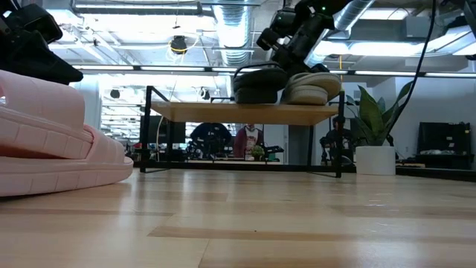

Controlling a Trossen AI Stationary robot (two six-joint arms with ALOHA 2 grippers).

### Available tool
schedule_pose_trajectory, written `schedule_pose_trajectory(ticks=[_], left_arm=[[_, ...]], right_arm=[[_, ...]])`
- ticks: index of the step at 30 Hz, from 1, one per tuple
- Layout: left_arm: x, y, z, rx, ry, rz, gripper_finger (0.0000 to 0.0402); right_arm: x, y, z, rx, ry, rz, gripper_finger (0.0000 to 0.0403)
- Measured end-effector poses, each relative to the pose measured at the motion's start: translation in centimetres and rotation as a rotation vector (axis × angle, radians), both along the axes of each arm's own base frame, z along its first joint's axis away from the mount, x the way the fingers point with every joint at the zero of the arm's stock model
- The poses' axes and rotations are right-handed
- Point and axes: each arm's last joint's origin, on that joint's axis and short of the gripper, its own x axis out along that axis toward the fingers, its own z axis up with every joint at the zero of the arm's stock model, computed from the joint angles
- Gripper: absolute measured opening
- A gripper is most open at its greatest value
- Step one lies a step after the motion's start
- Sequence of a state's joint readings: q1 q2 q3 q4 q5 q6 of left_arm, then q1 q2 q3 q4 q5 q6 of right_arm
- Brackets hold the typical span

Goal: Pick and place slides into the shelf
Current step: Put the black pair of slides on the shelf

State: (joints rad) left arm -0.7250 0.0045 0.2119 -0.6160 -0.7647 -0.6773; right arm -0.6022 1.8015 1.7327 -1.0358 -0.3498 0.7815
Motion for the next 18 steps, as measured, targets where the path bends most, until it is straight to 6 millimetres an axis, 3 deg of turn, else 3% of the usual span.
schedule_pose_trajectory(ticks=[10, 18], left_arm=[[0.00, 0.00, 0.00, 0.000, 0.000, 0.001, 0.0000], [-0.01, 0.01, -0.01, 0.002, 0.001, 0.000, 0.0000]], right_arm=[[-0.04, -0.11, -0.04, -0.036, 0.023, -0.017, 0.0039], [-0.06, -0.29, -0.06, -0.058, 0.028, -0.030, 0.0105]])
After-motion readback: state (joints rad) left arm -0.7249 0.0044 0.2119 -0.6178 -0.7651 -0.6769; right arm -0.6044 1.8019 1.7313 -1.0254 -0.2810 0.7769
